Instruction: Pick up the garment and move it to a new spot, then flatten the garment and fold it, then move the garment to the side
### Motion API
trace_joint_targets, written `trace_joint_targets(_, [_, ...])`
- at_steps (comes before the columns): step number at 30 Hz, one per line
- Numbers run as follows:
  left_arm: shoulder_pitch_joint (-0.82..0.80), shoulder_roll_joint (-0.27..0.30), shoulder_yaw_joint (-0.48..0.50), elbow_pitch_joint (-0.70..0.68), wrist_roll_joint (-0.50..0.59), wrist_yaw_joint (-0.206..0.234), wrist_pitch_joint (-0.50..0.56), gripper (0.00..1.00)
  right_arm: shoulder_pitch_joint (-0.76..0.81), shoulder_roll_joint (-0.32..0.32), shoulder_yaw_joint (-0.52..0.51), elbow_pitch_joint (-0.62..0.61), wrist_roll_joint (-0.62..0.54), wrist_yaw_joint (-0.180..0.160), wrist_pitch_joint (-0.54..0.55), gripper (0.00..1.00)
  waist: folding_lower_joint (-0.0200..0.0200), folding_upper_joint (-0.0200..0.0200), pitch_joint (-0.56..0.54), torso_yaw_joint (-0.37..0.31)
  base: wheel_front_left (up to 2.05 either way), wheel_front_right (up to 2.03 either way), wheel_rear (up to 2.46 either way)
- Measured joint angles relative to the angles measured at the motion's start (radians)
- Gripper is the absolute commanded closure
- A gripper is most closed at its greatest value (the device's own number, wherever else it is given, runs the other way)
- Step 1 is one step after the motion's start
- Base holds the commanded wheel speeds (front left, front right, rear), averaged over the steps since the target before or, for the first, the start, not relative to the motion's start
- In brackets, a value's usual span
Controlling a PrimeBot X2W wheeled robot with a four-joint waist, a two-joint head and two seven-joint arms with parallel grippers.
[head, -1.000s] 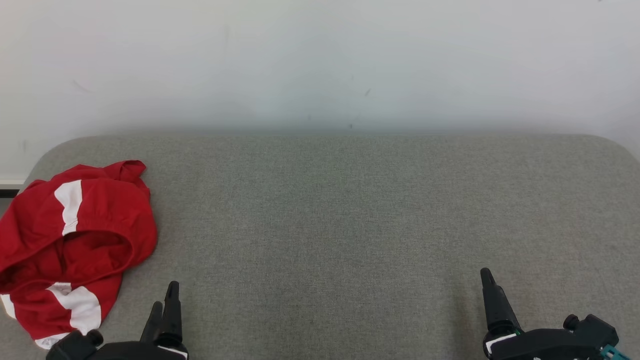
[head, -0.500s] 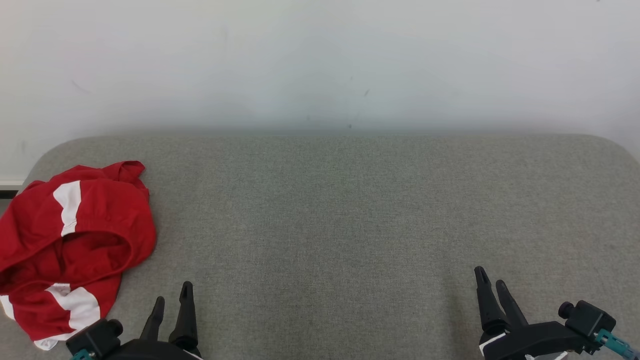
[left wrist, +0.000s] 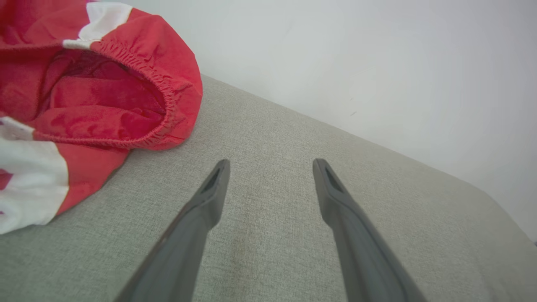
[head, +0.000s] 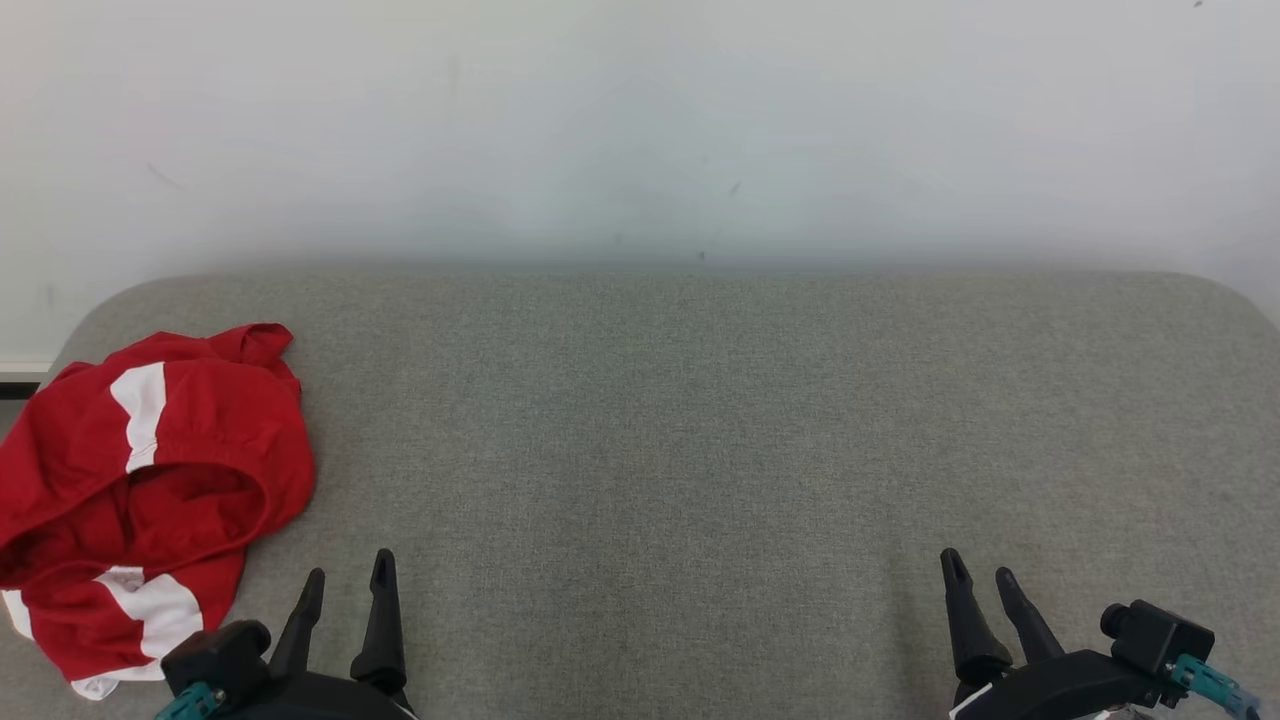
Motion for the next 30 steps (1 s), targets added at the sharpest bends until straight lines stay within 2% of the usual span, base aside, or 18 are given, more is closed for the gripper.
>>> trace_joint_targets(17, [0.0,0.019,-0.045,0.001,0.165,0.009,-0.056,0.0,0.0,-0.001,0.009,0.008,-0.207,0.0,-0.022,0.0,0.0,0.0,-0.006,0.002,0.0,0.0,0.0])
trace_joint_targets(30, [0.001,0.016,-0.053,0.01,0.252,0.008,-0.091,0.0,0.0,-0.001,0.008,0.009,-0.313,0.002,-0.031,0.0,0.0,0.0,-0.008,0.001,0.0,0.0,0.0])
